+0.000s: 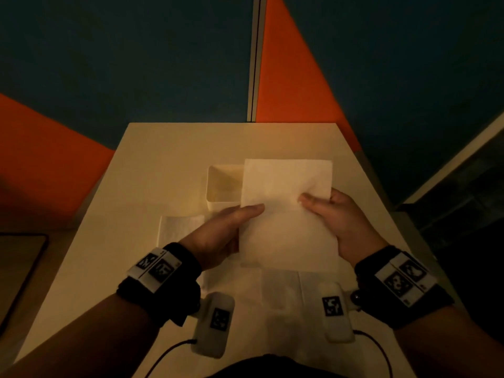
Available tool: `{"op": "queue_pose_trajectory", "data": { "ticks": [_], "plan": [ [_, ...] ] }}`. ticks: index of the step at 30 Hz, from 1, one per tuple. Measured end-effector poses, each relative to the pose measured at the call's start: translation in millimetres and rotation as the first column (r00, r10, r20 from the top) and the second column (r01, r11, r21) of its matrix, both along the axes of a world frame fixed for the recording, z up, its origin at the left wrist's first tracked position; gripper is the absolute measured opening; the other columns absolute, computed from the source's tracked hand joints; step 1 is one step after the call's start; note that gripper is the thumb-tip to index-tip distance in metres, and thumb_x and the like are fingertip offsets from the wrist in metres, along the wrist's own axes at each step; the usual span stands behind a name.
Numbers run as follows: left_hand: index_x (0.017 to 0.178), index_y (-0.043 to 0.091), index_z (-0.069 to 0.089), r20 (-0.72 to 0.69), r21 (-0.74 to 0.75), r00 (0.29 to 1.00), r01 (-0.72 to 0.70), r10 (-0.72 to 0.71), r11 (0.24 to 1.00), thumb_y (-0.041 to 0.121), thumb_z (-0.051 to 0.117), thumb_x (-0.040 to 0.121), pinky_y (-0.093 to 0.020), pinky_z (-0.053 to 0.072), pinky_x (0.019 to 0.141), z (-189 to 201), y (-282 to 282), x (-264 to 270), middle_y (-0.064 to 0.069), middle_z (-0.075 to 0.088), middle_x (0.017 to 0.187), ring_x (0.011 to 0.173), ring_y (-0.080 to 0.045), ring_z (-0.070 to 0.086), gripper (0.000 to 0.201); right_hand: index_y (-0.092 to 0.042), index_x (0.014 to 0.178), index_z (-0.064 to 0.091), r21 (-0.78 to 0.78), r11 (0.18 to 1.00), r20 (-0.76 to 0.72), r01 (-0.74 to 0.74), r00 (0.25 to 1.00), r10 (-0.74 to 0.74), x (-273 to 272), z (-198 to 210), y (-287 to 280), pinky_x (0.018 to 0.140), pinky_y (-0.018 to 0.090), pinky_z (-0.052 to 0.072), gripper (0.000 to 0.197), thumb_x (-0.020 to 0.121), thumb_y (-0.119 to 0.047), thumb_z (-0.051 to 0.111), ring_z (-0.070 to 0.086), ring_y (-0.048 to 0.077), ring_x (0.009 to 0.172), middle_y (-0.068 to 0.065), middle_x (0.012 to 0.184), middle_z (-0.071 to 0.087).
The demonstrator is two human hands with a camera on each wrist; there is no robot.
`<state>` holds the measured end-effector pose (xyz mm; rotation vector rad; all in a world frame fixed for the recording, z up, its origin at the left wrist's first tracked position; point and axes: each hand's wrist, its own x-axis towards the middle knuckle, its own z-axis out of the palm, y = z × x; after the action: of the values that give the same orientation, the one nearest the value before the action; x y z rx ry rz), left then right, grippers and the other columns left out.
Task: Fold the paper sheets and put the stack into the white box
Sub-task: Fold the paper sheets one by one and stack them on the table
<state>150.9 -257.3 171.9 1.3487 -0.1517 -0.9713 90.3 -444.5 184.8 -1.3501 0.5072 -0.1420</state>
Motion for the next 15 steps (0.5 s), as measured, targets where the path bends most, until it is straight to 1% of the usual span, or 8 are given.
{"op": "queue_pose_trajectory", "data": {
  "ticks": [2,4,6,8,9,11,13,15],
  "plan": [
    [0.114,0.009,0.063,0.039,-0.051,0.995,-0.088,0.09,0.995,0.027,0.061,0.079,-0.039,0.055,0.084,1,-5,1,-0.011,0.07,0.109,0.097,-0.027,0.066,0.039,-0.008,0.106,0.067,0.0,1.0,0.01,0.008,1.0,-0.008,0,-3,5,0.062,0.028,0.058,0.019,0.087,-0.008,0.062,0.069,0.015,0.073,0.007,0.092,0.072],
    [0.11,0.004,0.065,0.088,-0.061,0.983,-0.158,0.163,0.986,0.016,0.061,0.084,-0.036,0.057,0.073,1,-7,2,-0.013,0.07,0.101,0.086,-0.026,0.067,0.029,-0.009,0.102,0.067,0.012,1.0,0.03,-0.015,0.999,0.015,-2,-6,6,0.064,0.028,0.057,0.017,0.086,-0.007,0.063,0.069,0.016,0.077,0.005,0.091,0.073],
    [0.109,-0.001,0.064,0.148,-0.053,0.967,-0.203,0.208,0.978,0.012,0.06,0.087,-0.032,0.057,0.066,1,-6,3,-0.015,0.069,0.095,0.079,-0.025,0.065,0.026,-0.011,0.101,0.067,0.022,0.996,0.044,-0.083,0.996,0.082,-4,-6,4,0.065,0.027,0.057,0.021,0.08,-0.006,0.065,0.07,0.016,0.081,0.003,0.092,0.074],
    [0.106,-0.004,0.063,0.209,-0.052,0.949,-0.23,0.236,0.972,0.012,0.06,0.088,-0.029,0.055,0.063,1,-4,4,-0.014,0.068,0.091,0.077,-0.024,0.064,0.024,-0.011,0.1,0.067,-0.001,0.988,0.03,-0.155,0.988,0.154,-5,-6,1,0.066,0.028,0.057,0.029,0.071,-0.007,0.068,0.07,0.016,0.082,0.004,0.093,0.074],
    [0.104,-0.005,0.064,0.231,-0.056,0.942,-0.237,0.243,0.97,0.012,0.06,0.087,-0.028,0.055,0.062,0,-3,5,-0.013,0.068,0.089,0.075,-0.023,0.063,0.024,-0.01,0.099,0.068,-0.019,0.986,0.021,-0.169,0.985,0.169,-5,-6,-2,0.066,0.028,0.057,0.03,0.07,-0.004,0.069,0.069,0.017,0.082,0.006,0.092,0.073],
    [0.102,-0.004,0.065,0.238,-0.076,0.942,-0.223,0.235,0.972,0.012,0.06,0.085,-0.029,0.056,0.065,-1,0,7,-0.011,0.07,0.088,0.075,-0.02,0.065,0.024,-0.006,0.098,0.068,-0.037,0.986,0.019,-0.163,0.986,0.164,-5,-6,-6,0.068,0.029,0.058,0.025,0.076,0.004,0.064,0.069,0.02,0.083,0.01,0.093,0.073],
    [0.101,0.002,0.068,0.221,-0.093,0.956,-0.178,0.195,0.98,0.012,0.059,0.083,-0.033,0.057,0.074,-2,3,10,-0.009,0.071,0.092,0.082,-0.02,0.066,0.022,-0.006,0.099,0.068,-0.038,0.986,0.037,-0.163,0.986,0.164,-4,-6,-11,0.073,0.03,0.058,0.024,0.081,0.006,0.06,0.069,0.021,0.085,0.01,0.095,0.072],
    [0.099,0.009,0.069,0.209,-0.09,0.969,-0.111,0.128,0.99,0.007,0.056,0.086,-0.031,0.056,0.08,-1,8,13,-0.004,0.072,0.094,0.088,-0.018,0.067,0.019,-0.008,0.098,0.068,-0.042,0.985,0.048,-0.165,0.985,0.167,-3,-4,-15,0.072,0.027,0.058,0.024,0.082,0.007,0.058,0.069,0.019,0.085,0.006,0.093,0.073]
  ]
}}
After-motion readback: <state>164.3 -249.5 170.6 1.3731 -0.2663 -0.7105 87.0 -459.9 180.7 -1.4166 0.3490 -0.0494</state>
